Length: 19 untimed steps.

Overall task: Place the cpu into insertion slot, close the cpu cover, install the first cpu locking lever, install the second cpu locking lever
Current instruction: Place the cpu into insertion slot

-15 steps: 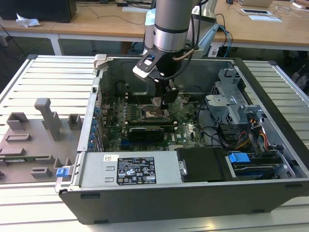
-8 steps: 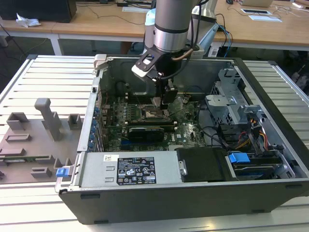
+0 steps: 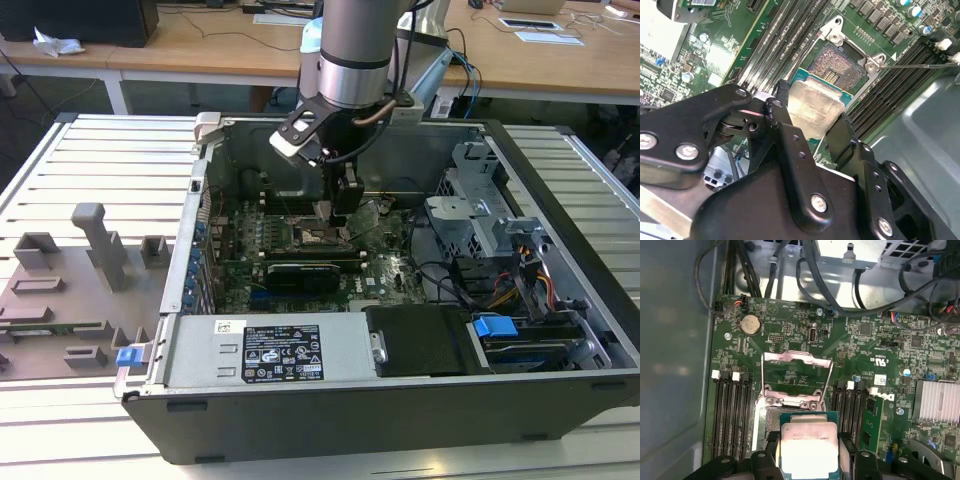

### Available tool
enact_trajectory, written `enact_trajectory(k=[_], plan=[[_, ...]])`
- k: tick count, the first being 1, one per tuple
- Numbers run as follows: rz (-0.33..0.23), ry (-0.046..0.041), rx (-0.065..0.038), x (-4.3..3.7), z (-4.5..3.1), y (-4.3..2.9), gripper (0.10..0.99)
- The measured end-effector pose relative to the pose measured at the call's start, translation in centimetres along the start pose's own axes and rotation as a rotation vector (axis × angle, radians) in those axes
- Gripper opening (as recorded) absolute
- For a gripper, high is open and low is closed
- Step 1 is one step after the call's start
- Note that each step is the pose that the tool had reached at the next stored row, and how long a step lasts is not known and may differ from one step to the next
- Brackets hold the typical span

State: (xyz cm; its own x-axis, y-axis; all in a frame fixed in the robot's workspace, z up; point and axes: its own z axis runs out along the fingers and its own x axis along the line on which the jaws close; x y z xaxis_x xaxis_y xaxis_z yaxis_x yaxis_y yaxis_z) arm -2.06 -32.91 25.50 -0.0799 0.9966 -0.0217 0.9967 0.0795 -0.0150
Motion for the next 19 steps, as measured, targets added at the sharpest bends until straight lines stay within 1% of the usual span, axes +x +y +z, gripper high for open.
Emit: enact_trajectory(k=[2,9,12,16,17,19], plan=[[0.015,-0.0003,0.000,0.00,0.00,0.00,0.545],[0.102,-0.0030,0.003,0.00,0.01,0.00,0.545],[0.108,-0.0038,0.003,0.00,0.02,0.00,0.545],[0.108,-0.0038,0.003,0.06,0.25,-0.26,0.545],[0.108,-0.0037,0.003,0.24,0.38,-0.34,0.545],[0.108,-0.0037,0.003,0.92,0.50,-0.38,0.545]])
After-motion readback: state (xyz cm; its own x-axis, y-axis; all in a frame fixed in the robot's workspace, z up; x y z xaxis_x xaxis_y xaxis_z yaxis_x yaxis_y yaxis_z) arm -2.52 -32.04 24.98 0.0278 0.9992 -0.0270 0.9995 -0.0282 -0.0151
